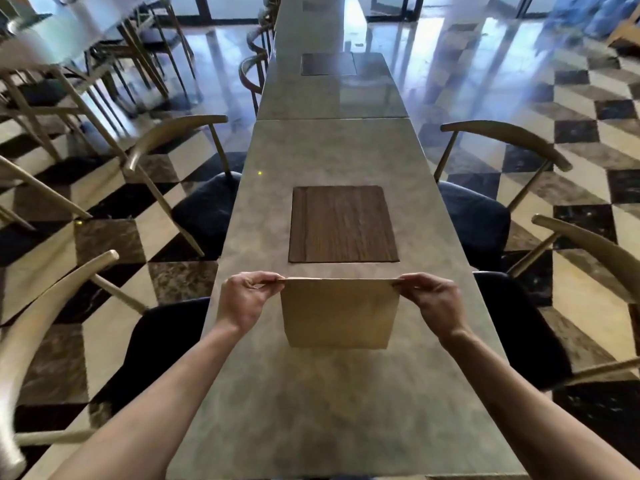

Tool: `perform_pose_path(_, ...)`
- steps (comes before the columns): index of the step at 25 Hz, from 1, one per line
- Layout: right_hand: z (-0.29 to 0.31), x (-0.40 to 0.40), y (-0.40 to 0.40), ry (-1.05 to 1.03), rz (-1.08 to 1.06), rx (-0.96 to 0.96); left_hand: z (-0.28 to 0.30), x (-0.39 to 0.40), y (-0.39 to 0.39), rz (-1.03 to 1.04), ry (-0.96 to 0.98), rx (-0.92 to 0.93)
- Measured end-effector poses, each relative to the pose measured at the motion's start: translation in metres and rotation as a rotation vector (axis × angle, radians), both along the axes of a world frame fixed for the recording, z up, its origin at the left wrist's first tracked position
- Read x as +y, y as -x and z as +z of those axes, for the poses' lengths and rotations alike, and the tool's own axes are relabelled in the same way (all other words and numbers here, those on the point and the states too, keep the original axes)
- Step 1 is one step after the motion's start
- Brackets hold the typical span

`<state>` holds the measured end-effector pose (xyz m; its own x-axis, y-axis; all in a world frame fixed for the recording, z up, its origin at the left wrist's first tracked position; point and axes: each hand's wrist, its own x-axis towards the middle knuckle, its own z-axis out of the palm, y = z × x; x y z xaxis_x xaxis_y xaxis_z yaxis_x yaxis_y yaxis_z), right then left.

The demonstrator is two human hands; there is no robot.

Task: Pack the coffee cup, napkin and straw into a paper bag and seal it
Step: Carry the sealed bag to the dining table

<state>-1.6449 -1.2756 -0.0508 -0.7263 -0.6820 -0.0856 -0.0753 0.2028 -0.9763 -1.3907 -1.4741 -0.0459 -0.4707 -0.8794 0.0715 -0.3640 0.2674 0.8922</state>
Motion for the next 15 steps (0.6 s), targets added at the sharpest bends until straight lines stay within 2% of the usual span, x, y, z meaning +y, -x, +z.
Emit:
perform_pose_path(11, -0.013, -0.004, 0.0, -0.028, 0.03, -0.044, -0.016, -0.008, -0.004, -0.034, -0.075, -0.046)
perform_pose_path(15, -0.011, -0.004, 0.001, -0.059, 0.066, -0.003, -0.015, -0.008, -0.006, -0.068, -0.089, -0.061)
